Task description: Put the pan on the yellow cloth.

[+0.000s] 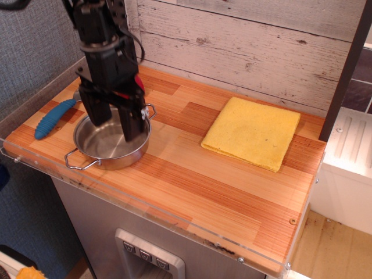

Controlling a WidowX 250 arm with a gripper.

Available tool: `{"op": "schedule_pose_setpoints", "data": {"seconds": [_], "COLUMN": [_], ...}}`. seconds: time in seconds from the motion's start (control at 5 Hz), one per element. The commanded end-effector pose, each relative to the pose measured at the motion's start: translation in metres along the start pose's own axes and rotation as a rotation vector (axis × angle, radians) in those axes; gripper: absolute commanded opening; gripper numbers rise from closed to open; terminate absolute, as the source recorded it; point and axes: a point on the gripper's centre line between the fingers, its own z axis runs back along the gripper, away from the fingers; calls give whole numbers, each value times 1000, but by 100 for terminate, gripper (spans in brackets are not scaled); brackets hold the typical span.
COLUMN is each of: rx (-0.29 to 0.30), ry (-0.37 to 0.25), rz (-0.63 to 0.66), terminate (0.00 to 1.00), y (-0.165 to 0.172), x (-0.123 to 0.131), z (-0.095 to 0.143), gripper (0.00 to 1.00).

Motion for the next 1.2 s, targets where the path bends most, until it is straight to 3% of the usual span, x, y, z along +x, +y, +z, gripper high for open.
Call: {"op": "schedule_pose_setpoints", "data": {"seconds": [0.0,0.2,0.4,0.6,1.0], "rx": [49,60,68,70,88], "ry": [-49,-11,9,-6,-60], "rz": [-33,-36,-42,-68,-107], "terminate": [0,0,0,0,0], "y": [-15,-12,-14,-19,-25], "x": [2,6,5,4,0], "z": [-13,-38,-47,-48,-27], "gripper": [100,100,100,0,0]}}
